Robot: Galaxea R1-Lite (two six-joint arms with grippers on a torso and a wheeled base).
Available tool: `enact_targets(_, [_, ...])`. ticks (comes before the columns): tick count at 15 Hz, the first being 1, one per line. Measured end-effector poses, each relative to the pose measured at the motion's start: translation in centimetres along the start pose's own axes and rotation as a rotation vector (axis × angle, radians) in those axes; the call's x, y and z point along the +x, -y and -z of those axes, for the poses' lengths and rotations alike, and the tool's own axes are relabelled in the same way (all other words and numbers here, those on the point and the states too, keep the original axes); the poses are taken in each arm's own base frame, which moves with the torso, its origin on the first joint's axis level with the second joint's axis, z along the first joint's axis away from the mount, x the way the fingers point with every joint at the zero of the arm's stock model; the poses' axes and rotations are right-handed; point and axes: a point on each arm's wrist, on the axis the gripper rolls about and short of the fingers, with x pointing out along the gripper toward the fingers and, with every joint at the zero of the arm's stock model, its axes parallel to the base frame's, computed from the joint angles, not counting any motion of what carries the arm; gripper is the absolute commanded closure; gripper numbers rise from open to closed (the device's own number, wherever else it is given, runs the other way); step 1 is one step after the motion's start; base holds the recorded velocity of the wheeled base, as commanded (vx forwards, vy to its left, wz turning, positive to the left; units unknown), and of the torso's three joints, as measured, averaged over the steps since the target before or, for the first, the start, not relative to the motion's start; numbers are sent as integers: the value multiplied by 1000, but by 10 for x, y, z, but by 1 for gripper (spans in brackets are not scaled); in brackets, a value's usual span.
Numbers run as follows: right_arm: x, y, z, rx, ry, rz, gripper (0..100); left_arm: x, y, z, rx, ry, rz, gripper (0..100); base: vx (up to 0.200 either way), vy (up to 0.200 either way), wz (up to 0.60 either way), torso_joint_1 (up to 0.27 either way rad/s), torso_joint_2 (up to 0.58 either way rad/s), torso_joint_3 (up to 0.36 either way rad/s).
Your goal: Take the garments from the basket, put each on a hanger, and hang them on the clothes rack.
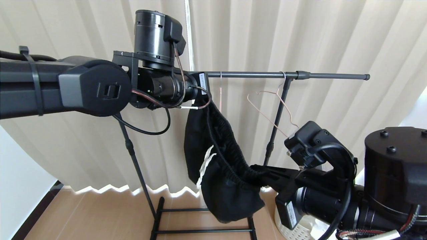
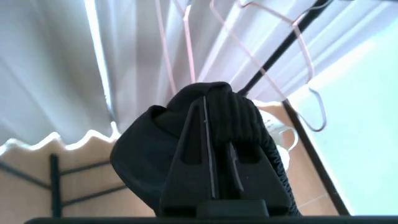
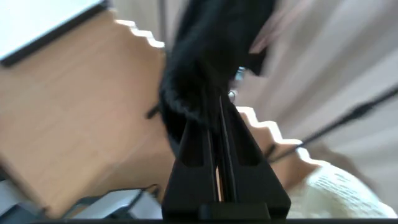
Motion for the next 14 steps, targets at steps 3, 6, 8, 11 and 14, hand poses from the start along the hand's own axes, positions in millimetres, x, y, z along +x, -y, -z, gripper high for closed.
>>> enact_targets(3, [-4, -14, 0, 39, 3, -145, 100, 8, 3, -3, -11, 47, 32, 100, 0, 0, 0, 0, 0, 0])
enact_targets(6, [-6, -18, -6, 75, 76, -200, 100, 10, 3, -2, -12, 54, 36, 100, 0, 0, 0, 0, 0, 0])
enact_targets(8, [-6, -19, -3, 71, 68, -200, 100, 10, 4, -2, -14, 54, 38, 100, 0, 0, 0, 0, 0, 0])
enact_targets(11, [-5, -19, -2, 61, 57, -186, 100, 10, 3, -1, -11, 45, 31, 100, 0, 0, 0, 0, 0, 0])
enact_targets(14, [-1, -12, 0, 34, 50, -111, 100, 6, -1, 1, -6, 20, -5, 100, 0, 0, 0, 0, 0, 0])
